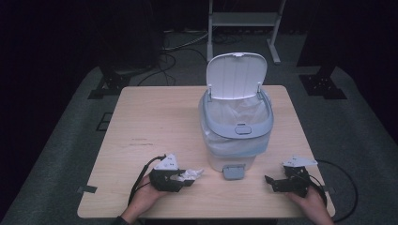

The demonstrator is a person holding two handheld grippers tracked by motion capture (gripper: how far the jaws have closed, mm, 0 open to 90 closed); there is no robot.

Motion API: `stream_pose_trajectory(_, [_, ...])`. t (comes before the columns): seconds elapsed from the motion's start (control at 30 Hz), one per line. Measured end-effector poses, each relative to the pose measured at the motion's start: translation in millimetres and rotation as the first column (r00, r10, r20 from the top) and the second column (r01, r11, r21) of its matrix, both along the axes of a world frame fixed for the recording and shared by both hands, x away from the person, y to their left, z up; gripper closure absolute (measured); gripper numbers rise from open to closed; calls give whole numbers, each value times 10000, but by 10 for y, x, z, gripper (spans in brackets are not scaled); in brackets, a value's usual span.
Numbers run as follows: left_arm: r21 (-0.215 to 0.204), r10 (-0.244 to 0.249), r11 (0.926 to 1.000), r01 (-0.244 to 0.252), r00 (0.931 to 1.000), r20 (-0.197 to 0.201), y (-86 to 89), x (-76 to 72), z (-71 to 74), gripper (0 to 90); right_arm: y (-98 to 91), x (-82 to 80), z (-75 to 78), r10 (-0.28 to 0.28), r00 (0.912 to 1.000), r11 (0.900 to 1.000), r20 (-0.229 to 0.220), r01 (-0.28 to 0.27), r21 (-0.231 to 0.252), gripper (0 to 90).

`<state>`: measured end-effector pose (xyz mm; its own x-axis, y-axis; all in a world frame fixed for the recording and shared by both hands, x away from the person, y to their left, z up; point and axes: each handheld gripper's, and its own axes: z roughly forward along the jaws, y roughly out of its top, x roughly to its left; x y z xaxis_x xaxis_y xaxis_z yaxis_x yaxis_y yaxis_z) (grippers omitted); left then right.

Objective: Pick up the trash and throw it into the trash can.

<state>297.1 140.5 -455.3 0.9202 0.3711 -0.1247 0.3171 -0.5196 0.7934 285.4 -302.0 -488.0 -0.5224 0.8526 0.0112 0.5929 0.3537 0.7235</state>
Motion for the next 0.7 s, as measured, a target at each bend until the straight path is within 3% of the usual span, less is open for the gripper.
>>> stream_pose_trajectory(0.33, [-282, -35, 9996, 37, 10000, 83, 54, 13, 113, 592, 0, 0, 0, 3, 10000, 10000, 2, -3, -1, 60])
stream_pose_trajectory(0.7, [-889, 34, 9960, -26, 10000, 86, 142, 42, 293, 591, 0, 0, 0, 2, 10000, 10000, 2, -2, -1, 60])
